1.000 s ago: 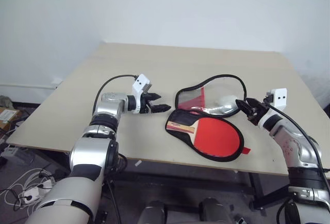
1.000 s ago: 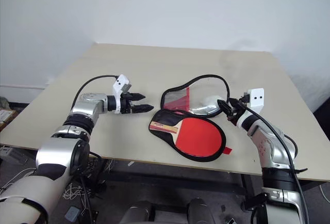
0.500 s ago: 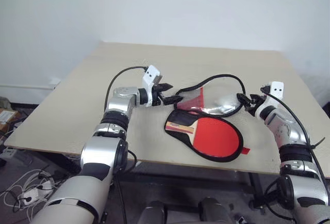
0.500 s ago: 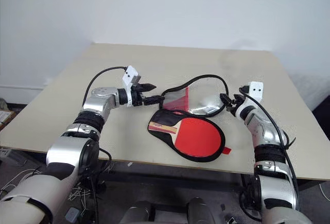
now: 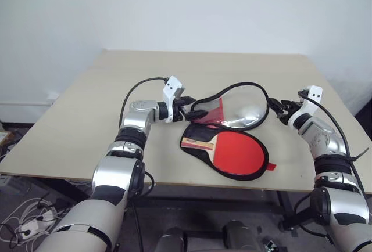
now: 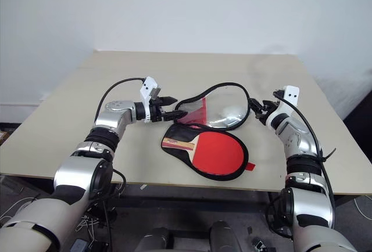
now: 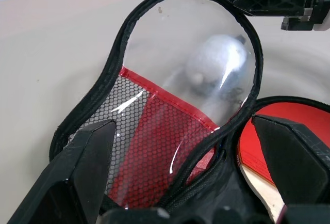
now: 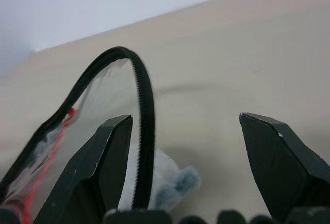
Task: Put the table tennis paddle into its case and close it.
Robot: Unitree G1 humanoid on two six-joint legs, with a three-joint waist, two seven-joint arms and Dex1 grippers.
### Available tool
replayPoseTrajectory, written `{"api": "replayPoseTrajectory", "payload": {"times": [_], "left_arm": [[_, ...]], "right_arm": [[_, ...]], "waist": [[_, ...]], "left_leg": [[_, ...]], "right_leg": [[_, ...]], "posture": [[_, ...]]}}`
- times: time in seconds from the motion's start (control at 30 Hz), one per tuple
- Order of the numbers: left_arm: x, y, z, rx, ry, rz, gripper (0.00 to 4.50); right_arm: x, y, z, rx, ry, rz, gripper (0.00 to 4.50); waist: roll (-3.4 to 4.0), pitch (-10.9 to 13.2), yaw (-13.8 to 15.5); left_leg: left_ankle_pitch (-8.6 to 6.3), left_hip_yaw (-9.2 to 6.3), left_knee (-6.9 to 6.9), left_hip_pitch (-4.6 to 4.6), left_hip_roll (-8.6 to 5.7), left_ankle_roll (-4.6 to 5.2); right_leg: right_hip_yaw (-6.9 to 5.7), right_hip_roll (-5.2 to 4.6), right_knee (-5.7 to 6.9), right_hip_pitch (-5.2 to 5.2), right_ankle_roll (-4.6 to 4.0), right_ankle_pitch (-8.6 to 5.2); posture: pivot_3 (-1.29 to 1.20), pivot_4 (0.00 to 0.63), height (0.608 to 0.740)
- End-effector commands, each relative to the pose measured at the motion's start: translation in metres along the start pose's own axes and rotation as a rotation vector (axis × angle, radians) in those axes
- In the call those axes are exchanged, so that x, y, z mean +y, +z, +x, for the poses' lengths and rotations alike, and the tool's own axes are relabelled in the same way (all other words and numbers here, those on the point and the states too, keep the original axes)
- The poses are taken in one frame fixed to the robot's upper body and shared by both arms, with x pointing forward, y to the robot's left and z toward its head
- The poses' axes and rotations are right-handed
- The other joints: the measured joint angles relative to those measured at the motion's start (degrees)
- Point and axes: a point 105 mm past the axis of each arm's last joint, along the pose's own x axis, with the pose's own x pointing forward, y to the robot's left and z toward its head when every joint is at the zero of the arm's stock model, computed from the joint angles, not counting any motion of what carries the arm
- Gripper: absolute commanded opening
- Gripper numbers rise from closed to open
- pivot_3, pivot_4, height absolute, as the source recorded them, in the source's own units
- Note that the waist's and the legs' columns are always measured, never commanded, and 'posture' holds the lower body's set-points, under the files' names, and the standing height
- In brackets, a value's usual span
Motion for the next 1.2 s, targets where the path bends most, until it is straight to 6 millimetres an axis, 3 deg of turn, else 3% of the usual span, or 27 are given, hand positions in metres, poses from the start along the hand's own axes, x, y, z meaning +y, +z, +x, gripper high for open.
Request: {"api": "replayPoseTrajectory", "payload": {"times": [0.03, 0.4, 0.5, 0.83, 1.2], "left_arm": [[0.001, 0.017, 0.0, -0.037, 0.005, 0.044, 4.5], [0.0, 0.018, 0.001, -0.032, -0.001, 0.047, 4.5], [0.0, 0.02, 0.002, -0.037, -0.004, 0.046, 4.5], [-0.001, 0.018, 0.001, -0.035, -0.015, 0.032, 4.5], [-0.003, 0.026, -0.006, -0.069, -0.057, 0.013, 4.5]], "right_arm": [[0.012, 0.018, -0.001, -0.05, 0.066, -0.013, 3.59], [0.017, 0.014, -0.003, -0.033, 0.098, 0.007, 3.59], [0.017, 0.013, -0.004, -0.032, 0.099, 0.012, 3.05], [0.017, 0.011, -0.006, -0.026, 0.105, 0.014, 0.18], [0.019, 0.015, -0.012, -0.055, 0.128, -0.005, 0.04]], "waist": [[0.0, 0.0, 0.02], [0.0, 0.0, 0.07], [0.0, 0.0, 0.08], [0.01, 0.0, 0.08], [0.01, 0.0, 0.09]], "left_leg": [[0.0, 0.0, 0.01, 0.0, 0.0, 0.0], [0.0, 0.0, 0.0, -0.01, 0.0, 0.0], [0.0, -0.01, 0.01, -0.01, 0.0, 0.0], [0.0, 0.0, 0.01, -0.01, 0.0, 0.0], [0.0, -0.01, 0.01, -0.01, 0.0, 0.0]], "right_leg": [[0.0, 0.0, 0.0, 0.0, 0.0, 0.0], [0.0, 0.0, 0.0, -0.01, 0.0, 0.0], [0.0, 0.0, 0.01, 0.0, 0.0, 0.0], [0.0, 0.0, 0.01, -0.01, 0.0, 0.0], [0.0, 0.0, 0.02, -0.01, 0.01, 0.0]], "posture": [[0.0, 0.0, 0.74], [0.0, 0.0, 0.74], [0.0, 0.0, 0.74], [0.0, 0.0, 0.74], [0.0, 0.0, 0.74]]}}
